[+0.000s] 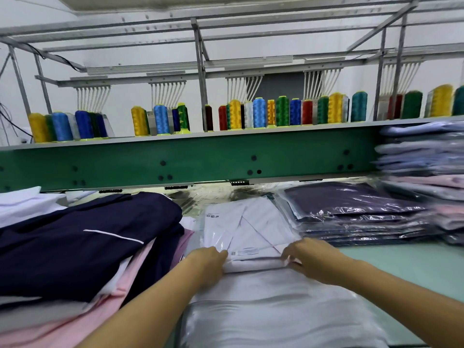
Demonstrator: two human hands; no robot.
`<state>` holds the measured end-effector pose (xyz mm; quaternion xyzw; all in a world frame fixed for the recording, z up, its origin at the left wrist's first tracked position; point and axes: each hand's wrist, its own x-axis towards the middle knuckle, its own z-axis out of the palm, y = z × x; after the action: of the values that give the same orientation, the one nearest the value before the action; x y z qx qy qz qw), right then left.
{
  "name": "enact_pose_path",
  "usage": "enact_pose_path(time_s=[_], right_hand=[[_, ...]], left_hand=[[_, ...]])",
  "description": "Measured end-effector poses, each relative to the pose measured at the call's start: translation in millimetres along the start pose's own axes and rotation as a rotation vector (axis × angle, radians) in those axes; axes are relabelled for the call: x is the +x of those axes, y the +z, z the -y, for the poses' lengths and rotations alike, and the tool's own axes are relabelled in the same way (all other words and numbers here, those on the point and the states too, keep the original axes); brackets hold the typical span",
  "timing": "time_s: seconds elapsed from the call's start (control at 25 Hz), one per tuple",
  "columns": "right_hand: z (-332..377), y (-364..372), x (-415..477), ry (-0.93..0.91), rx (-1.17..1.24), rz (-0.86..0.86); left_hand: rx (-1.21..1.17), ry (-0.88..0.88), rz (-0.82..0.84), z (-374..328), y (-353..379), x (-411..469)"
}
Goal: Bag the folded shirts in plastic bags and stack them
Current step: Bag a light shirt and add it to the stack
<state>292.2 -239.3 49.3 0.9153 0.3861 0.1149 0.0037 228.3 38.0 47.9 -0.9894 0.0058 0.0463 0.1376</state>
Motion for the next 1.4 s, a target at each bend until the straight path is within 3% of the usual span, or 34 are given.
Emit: enact_pose_path(time_s=[0.12,0.36,0.64,0.92,1.08,1.24,1.4], right_hand=[[-12,4,-5,0.063,-0.075,-0.234],[-31,34,11,0.223,0.096,-0.036],[-31,52,25,0.280,0.206,-0.155],[-48,23,13,0.169,0.663,-0.210],[-57,5,-10,0.097,0.888,0.124],[-57,-4,-19,0.110,0.796,0.459],[-52,-3,-14,0.199,0.748,0.526]], left_hand=[[-0.059,0.003,-0.026,0,1,-2],[-0.030,0.069,-0.012,1,2,1],[0.058,0.049,-0.153,0,10,5],[-0.071,-0.094,-0.170,2,-6,-11],[-0.181,0.005,-0.014,4,-15,-30],[-0.192,0.099,0.108,10,-11,-47],[-0.160,0.042,0.278,16,-17,-54]])
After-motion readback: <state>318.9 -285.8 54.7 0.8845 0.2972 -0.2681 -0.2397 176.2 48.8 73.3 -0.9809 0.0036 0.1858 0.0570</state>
